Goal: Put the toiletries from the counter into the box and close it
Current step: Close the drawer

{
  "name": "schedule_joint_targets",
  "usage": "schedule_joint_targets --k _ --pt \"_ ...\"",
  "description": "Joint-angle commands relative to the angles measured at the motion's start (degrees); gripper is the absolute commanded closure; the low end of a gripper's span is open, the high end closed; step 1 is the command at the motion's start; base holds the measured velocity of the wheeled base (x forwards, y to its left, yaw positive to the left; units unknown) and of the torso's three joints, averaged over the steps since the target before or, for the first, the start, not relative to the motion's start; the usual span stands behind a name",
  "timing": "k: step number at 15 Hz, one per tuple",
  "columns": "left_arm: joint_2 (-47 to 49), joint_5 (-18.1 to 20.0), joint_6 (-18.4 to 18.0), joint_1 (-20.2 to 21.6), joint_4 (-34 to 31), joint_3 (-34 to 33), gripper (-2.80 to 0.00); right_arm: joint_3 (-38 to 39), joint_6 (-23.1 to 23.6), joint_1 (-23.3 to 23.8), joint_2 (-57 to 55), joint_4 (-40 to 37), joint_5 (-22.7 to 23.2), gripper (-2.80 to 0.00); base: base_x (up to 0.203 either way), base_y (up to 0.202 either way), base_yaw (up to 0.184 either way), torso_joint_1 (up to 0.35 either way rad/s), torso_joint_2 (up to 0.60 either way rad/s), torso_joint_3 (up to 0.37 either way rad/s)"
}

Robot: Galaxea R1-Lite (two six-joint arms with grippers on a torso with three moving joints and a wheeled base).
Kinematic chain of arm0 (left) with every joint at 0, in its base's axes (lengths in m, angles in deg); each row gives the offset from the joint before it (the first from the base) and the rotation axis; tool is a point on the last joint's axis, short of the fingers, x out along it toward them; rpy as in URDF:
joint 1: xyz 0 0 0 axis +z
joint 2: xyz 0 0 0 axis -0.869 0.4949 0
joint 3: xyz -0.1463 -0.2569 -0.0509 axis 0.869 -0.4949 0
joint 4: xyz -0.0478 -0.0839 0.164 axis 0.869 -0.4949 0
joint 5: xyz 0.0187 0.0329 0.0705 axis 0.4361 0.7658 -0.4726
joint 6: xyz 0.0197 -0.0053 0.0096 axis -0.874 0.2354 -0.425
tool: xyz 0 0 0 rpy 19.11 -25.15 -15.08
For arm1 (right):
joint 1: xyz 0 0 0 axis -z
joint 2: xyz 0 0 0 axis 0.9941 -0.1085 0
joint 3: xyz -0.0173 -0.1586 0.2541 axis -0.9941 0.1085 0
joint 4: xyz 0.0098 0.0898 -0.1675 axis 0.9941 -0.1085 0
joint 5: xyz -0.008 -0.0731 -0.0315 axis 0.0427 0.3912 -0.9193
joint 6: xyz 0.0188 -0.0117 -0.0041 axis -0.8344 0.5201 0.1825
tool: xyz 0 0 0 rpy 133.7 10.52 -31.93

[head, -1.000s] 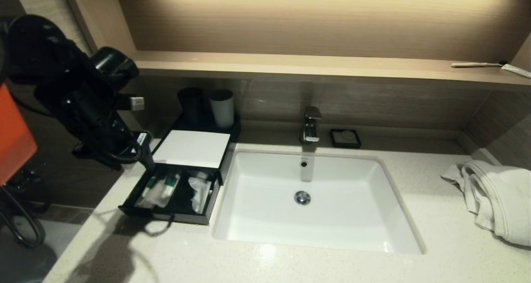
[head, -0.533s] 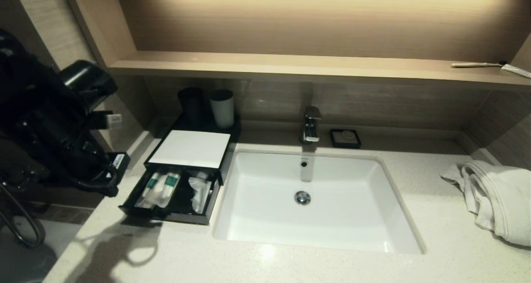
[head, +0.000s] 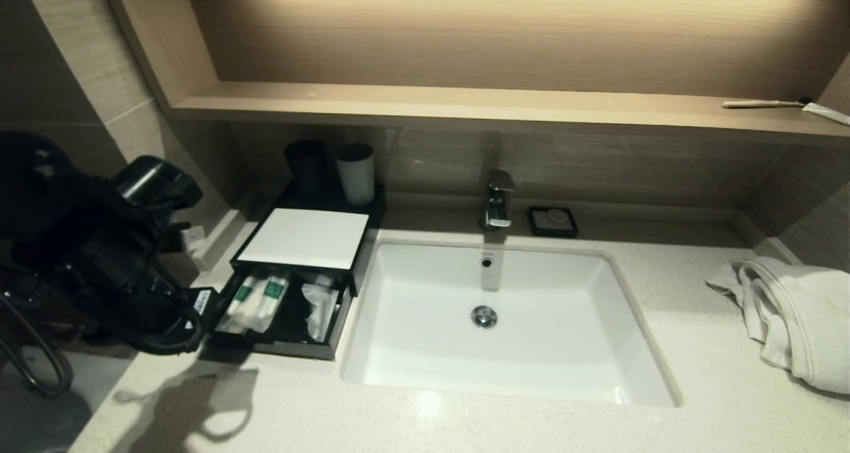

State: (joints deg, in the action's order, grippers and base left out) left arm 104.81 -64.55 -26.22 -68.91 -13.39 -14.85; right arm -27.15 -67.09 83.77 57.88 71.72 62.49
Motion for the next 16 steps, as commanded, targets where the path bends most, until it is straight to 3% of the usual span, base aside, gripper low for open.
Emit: schedule_joint_targets --k 1,10,16 --pt "0.4 0.0 0.1 0.0 0.5 -1.7 0.00 0.0 0.0 0.0 0.0 0.0 0.0 0.00 0.000 0.000 0.000 0.000 0.00 0.000" --pt "4.0 -0.2 0.1 0.2 10.8 -9.5 0.00 0.0 0.0 0.0 0.0 0.0 0.0 0.00 0.000 0.000 0.000 0.000 0.00 0.000" --pt "9.9 -0.2 0.2 0.2 17.3 -9.1 0.00 0.0 0.0 0.0 0.0 0.0 0.0 0.00 0.000 0.000 0.000 0.000 0.00 0.000"
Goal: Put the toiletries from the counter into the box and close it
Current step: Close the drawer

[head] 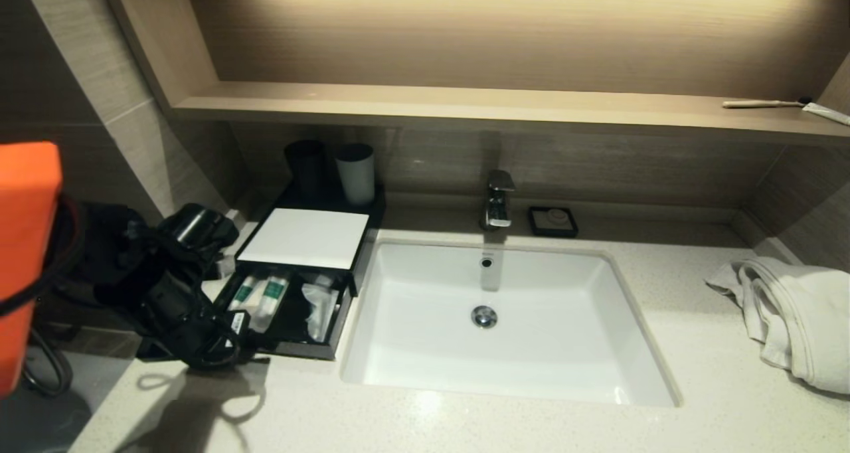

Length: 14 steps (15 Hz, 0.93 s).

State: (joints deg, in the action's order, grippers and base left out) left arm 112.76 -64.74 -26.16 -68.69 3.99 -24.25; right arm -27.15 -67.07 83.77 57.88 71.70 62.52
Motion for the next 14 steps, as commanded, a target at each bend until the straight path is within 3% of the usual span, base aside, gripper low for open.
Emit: schedule_joint_targets --k 1,14 --pt "2.7 -0.1 0.1 0.0 0.5 0.4 0.00 0.0 0.0 0.0 0.0 0.0 0.0 0.00 0.000 0.000 0.000 0.000 0.00 0.000" --pt "4.6 -0.5 0.2 1.2 3.7 3.2 0.00 0.0 0.0 0.0 0.0 0.0 0.0 0.00 0.000 0.000 0.000 0.000 0.00 0.000"
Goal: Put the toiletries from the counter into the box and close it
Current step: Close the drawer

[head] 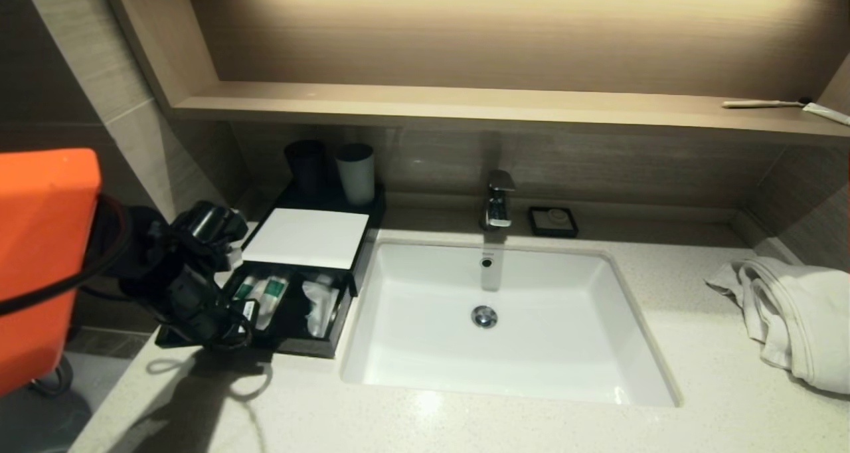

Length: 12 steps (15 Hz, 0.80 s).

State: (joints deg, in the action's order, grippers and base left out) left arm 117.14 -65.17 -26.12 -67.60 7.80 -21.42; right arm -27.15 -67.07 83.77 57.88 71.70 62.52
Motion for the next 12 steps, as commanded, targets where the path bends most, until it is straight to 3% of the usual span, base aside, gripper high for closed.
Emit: schedule_joint_targets --k 1,12 --pt "0.2 0.0 0.1 0.1 -0.1 0.8 0.00 0.0 0.0 0.0 0.0 0.0 0.0 0.00 0.000 0.000 0.000 0.000 0.00 0.000" --pt "3.0 0.0 0.2 0.1 -0.2 5.8 0.00 0.0 0.0 0.0 0.0 0.0 0.0 0.00 0.000 0.000 0.000 0.000 0.00 0.000"
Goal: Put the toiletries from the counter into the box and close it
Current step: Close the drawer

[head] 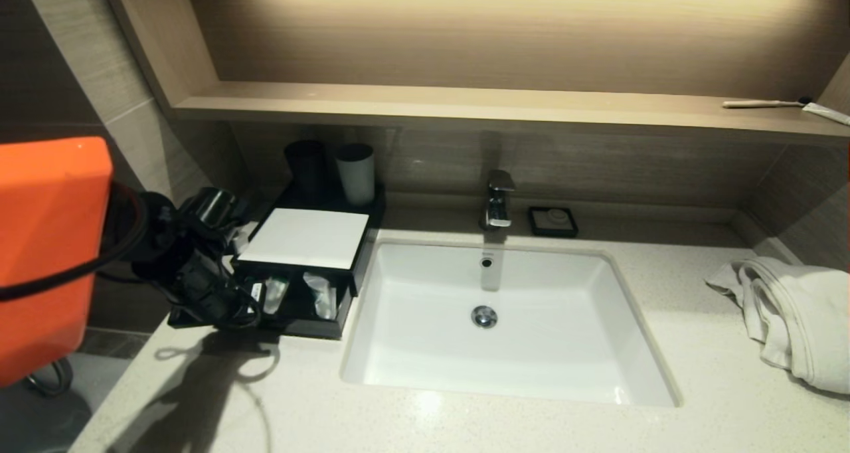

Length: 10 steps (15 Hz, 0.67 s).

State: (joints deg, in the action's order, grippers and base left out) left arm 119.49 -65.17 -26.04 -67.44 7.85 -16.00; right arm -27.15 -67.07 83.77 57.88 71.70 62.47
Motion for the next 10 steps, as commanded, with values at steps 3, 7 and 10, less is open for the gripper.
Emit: schedule_joint_targets --k 3,7,10 --pt "1.6 0.0 0.2 0.0 0.0 1.6 0.00 0.0 0.0 0.0 0.0 0.0 0.1 0.00 0.000 0.000 0.000 0.000 0.00 0.000" --pt "3.2 0.0 1.5 0.0 -0.1 4.2 0.00 0.0 0.0 0.0 0.0 0.0 0.0 0.00 0.000 0.000 0.000 0.000 0.00 0.000" --pt "4.4 0.0 1.7 0.0 0.0 6.5 0.00 0.0 0.0 0.0 0.0 0.0 0.1 0.00 0.000 0.000 0.000 0.000 0.00 0.000"
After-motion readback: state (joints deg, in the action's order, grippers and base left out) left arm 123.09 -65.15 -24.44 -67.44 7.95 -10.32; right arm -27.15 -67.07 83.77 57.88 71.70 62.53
